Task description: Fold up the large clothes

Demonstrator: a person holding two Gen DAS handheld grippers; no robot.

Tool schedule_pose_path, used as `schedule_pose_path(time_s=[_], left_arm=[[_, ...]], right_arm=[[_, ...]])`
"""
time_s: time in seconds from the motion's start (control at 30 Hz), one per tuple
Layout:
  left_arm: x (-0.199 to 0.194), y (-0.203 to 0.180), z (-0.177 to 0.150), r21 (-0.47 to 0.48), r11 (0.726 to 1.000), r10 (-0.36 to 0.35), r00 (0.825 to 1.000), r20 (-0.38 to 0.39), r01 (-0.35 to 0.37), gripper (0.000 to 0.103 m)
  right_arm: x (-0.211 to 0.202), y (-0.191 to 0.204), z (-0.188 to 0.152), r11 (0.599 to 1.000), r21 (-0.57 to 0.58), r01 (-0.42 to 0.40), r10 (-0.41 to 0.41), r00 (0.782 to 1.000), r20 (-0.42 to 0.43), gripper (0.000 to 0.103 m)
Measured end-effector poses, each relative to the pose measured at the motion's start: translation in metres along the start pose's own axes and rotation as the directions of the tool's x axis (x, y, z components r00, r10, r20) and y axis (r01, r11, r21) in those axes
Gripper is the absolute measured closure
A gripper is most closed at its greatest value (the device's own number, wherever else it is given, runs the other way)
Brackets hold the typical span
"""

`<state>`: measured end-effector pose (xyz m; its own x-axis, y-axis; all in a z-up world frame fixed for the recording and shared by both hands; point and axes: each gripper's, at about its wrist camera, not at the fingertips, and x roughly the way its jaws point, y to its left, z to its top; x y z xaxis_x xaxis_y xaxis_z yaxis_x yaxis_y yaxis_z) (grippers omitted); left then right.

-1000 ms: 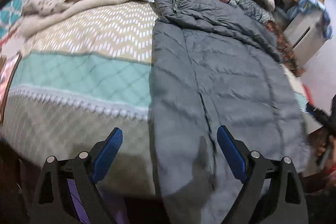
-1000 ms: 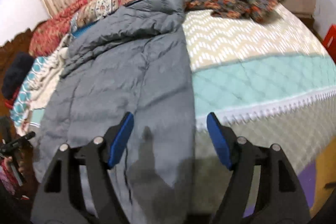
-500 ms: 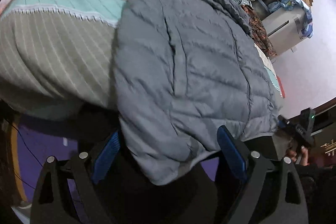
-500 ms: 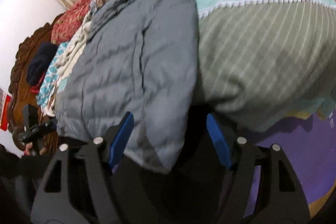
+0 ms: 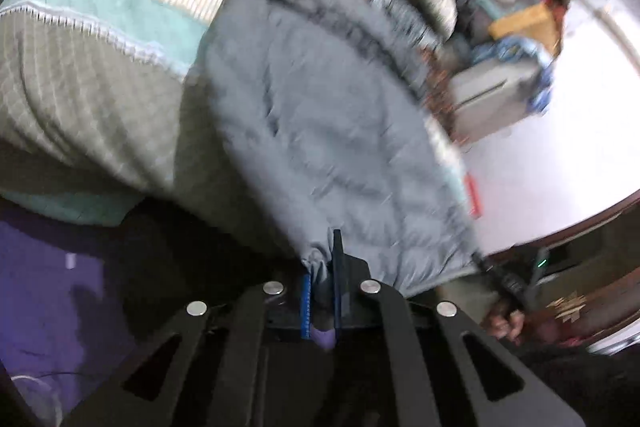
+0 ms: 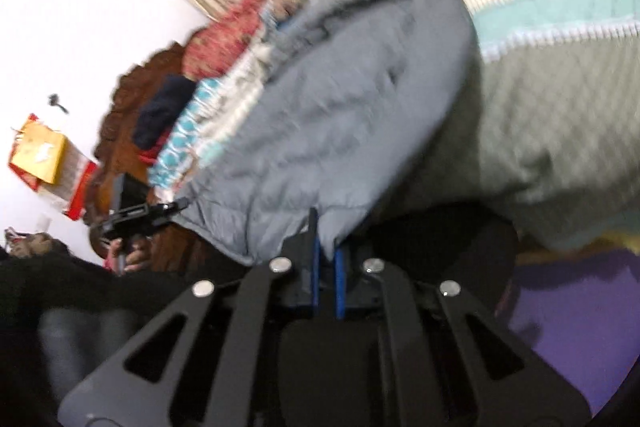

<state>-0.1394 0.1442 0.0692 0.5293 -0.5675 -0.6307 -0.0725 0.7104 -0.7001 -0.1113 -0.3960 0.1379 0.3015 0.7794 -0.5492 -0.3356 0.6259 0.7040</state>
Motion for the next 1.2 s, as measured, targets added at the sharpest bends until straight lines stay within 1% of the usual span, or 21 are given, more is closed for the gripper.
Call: schedule_pose_path(time_s=[0.1,0.13,0.17,0.27,0.37,0.47,0.57,0.63,0.73,0.83,0.9,0.93,1.0,1.07,1.1,1.13,1.17,1.2], left_arm=[[-0.014,-0.008,0.021,-0.03,0.998,-0.061,0.996,0.061,0.063,0.099],[-0.016,-0.01,0.029,-0.038,0.996,-0.076,0.994,0.078,0.079,0.099],[-0.016,-0.014,0.036,-0.043,0.995,-0.084,0.993,0.089,0.088,0.099],[-0.017,-0.014,0.065,-0.064,0.993,-0.093,0.988,0.124,0.102,0.099],[-0.009,-0.014,0.096,-0.077,0.992,-0.083,0.986,0.148,0.095,0.099],[0.01,-0.014,0.128,-0.089,0.994,-0.048,0.985,0.165,0.064,0.099],[0.028,-0.014,0.152,-0.102,0.995,-0.004,0.985,0.17,0.022,0.099],[0.042,-0.011,0.168,-0.102,0.995,0.033,0.986,0.166,-0.016,0.099],[0.061,-0.003,0.191,-0.126,0.99,0.079,0.986,0.149,-0.06,0.099],[0.082,0.01,0.211,-0.151,0.978,0.161,0.979,0.125,-0.141,0.099],[0.1,0.022,0.221,-0.183,0.961,0.227,0.97,0.085,-0.209,0.099],[0.106,0.027,0.223,-0.192,0.956,0.24,0.968,0.069,-0.224,0.099],[0.121,0.038,0.226,-0.196,0.946,0.269,0.962,0.038,-0.257,0.099],[0.133,0.045,0.225,-0.178,0.94,0.3,0.954,0.021,-0.292,0.1],[0.141,0.05,0.223,-0.161,0.937,0.314,0.949,0.007,-0.309,0.1],[0.146,0.053,0.221,-0.152,0.938,0.316,0.949,0.0,-0.312,0.1],[0.151,0.058,0.219,-0.141,0.94,0.313,0.95,0.003,-0.31,0.1],[0.152,0.06,0.218,-0.136,0.943,0.309,0.951,0.012,-0.305,0.1]], right_arm=[[-0.012,0.001,0.022,0.999,0.007,-0.043,0.042,0.997,0.069,0.097],[-0.015,0.0,0.033,0.998,0.008,-0.058,0.057,0.993,0.099,0.097],[-0.015,-0.001,0.04,0.998,0.009,-0.061,0.059,0.992,0.112,0.097],[-0.008,-0.005,0.073,0.999,0.018,-0.052,0.048,0.986,0.158,0.097],[0.004,-0.019,0.108,0.998,0.05,-0.035,0.025,0.982,0.185,0.097],[0.032,-0.032,0.144,0.996,0.088,0.008,-0.024,0.983,0.183,0.097],[0.056,-0.043,0.169,0.992,0.12,0.046,-0.066,0.984,0.168,0.097],[0.073,-0.053,0.185,0.986,0.147,0.083,-0.105,0.983,0.149,0.097],[0.097,-0.069,0.207,0.972,0.202,0.117,-0.144,0.982,0.122,0.097],[0.118,-0.09,0.217,0.949,0.273,0.157,-0.188,0.978,0.088,0.097],[0.131,-0.103,0.219,0.934,0.311,0.178,-0.209,0.976,0.068,0.097],[0.135,-0.11,0.218,0.926,0.331,0.183,-0.214,0.975,0.06,0.096],[0.139,-0.12,0.215,0.914,0.369,0.172,-0.211,0.975,0.069,0.096],[0.137,-0.13,0.209,0.905,0.405,0.134,-0.188,0.977,0.097,0.095],[0.133,-0.138,0.205,0.893,0.442,0.083,-0.155,0.979,0.129,0.094],[0.13,-0.144,0.201,0.878,0.476,0.043,-0.133,0.979,0.157,0.091],[0.124,-0.153,0.197,0.855,0.518,-0.004,-0.115,0.973,0.198,0.084],[0.115,-0.165,0.19,0.816,0.574,-0.066,-0.105,0.96,0.26,0.08]])
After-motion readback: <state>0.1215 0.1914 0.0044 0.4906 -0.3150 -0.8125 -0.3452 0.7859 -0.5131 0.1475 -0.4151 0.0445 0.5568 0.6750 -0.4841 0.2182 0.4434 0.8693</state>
